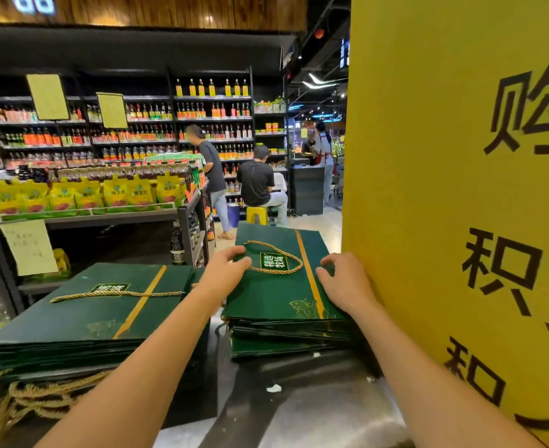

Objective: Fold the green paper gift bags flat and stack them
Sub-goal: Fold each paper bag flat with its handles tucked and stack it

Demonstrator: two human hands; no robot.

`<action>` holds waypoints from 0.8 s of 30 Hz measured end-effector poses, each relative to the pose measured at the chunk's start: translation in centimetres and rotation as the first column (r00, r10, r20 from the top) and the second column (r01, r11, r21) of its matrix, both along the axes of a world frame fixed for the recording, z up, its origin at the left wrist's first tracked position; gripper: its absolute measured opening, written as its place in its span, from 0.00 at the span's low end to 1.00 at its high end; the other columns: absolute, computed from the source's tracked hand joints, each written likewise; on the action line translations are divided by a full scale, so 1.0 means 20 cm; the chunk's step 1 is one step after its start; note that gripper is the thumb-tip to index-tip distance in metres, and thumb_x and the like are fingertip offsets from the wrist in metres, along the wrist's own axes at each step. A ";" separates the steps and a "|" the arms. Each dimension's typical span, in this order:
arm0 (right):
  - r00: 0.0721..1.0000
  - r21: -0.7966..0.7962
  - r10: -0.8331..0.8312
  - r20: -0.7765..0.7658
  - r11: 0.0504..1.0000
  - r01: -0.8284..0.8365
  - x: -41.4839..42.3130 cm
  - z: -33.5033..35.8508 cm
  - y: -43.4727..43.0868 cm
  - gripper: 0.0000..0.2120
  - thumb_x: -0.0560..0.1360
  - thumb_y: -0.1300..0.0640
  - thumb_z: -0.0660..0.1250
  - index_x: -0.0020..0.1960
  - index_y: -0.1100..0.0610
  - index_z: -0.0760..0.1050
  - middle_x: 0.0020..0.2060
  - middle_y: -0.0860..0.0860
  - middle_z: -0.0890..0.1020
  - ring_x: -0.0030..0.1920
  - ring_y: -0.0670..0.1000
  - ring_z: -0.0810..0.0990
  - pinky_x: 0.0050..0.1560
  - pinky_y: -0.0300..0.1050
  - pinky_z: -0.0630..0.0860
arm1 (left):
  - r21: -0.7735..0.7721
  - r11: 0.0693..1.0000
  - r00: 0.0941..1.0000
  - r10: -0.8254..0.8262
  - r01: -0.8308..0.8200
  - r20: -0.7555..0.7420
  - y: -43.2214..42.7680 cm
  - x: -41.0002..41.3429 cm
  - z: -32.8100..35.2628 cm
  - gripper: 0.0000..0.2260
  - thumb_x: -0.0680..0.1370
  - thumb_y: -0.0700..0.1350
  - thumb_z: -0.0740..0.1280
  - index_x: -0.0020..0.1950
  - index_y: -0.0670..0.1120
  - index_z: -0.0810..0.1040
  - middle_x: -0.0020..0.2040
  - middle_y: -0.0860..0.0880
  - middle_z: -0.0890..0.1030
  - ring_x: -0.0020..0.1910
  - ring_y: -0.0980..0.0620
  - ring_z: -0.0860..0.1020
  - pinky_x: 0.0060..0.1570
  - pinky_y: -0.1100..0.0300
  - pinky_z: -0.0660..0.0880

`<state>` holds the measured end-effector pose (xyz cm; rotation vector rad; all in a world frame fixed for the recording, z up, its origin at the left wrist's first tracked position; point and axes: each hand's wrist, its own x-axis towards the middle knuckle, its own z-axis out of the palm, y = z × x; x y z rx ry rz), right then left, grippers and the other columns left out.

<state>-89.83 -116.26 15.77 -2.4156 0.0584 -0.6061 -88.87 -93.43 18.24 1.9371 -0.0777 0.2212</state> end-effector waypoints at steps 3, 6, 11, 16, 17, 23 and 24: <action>0.998 -0.047 0.044 -0.035 0.998 -0.045 0.02 -0.07 0.00 0.15 0.82 0.52 0.64 0.65 0.57 0.78 0.63 0.54 0.79 0.62 0.53 0.77 0.63 0.49 0.73 | 0.326 0.944 0.998 0.029 -0.047 0.059 -0.01 0.05 -0.07 0.20 0.85 0.49 0.60 0.77 0.50 0.70 0.74 0.46 0.73 0.70 0.42 0.70 0.70 0.48 0.68; 0.974 -0.045 0.152 -0.166 0.986 -0.161 0.02 -0.15 0.00 0.20 0.83 0.47 0.61 0.69 0.58 0.76 0.63 0.55 0.80 0.61 0.54 0.77 0.62 0.49 0.74 | 0.656 0.754 0.999 0.045 -0.035 0.001 -0.04 0.06 -0.11 0.20 0.86 0.53 0.52 0.79 0.56 0.65 0.79 0.47 0.66 0.77 0.39 0.59 0.73 0.43 0.60; 0.964 -0.043 0.194 -0.184 0.978 -0.205 0.02 -0.16 0.00 0.21 0.85 0.49 0.57 0.72 0.59 0.72 0.68 0.56 0.77 0.66 0.55 0.75 0.64 0.46 0.70 | 0.796 0.604 0.998 -0.007 -0.044 0.060 -0.05 0.07 -0.09 0.22 0.87 0.53 0.48 0.81 0.54 0.61 0.83 0.45 0.53 0.82 0.42 0.49 0.77 0.43 0.55; 0.952 -0.097 0.259 -0.166 0.956 -0.277 0.08 -0.13 0.04 0.25 0.86 0.46 0.52 0.79 0.56 0.63 0.75 0.56 0.69 0.78 0.56 0.62 0.75 0.52 0.61 | 0.910 0.413 0.968 -0.211 -0.036 0.134 -0.13 0.07 -0.02 0.23 0.87 0.53 0.48 0.82 0.49 0.60 0.82 0.42 0.56 0.81 0.42 0.51 0.78 0.48 0.51; 0.942 -0.114 0.271 -0.196 0.948 -0.297 0.10 -0.14 0.05 0.26 0.85 0.44 0.50 0.80 0.54 0.61 0.76 0.56 0.67 0.79 0.57 0.59 0.77 0.54 0.59 | 0.925 0.381 0.970 -0.231 0.015 0.079 -0.15 0.07 -0.02 0.23 0.87 0.53 0.48 0.82 0.49 0.60 0.82 0.42 0.56 0.81 0.42 0.51 0.78 0.47 0.50; 0.913 -0.190 0.225 -0.340 0.934 -0.302 0.14 -0.25 0.03 0.31 0.84 0.36 0.44 0.83 0.46 0.47 0.81 0.55 0.57 0.81 0.55 0.52 0.79 0.59 0.53 | 0.945 0.322 0.973 -0.228 0.054 0.022 -0.19 0.10 -0.17 0.23 0.87 0.53 0.47 0.80 0.49 0.63 0.80 0.41 0.63 0.78 0.43 0.59 0.77 0.48 0.54; 0.912 -0.206 0.220 -0.345 0.931 -0.303 0.14 -0.26 0.02 0.30 0.84 0.37 0.44 0.83 0.46 0.47 0.81 0.55 0.56 0.81 0.55 0.52 0.79 0.58 0.53 | 0.947 0.319 0.974 -0.223 0.041 0.033 -0.19 0.10 -0.19 0.23 0.87 0.53 0.47 0.81 0.49 0.63 0.80 0.42 0.63 0.78 0.43 0.60 0.77 0.48 0.55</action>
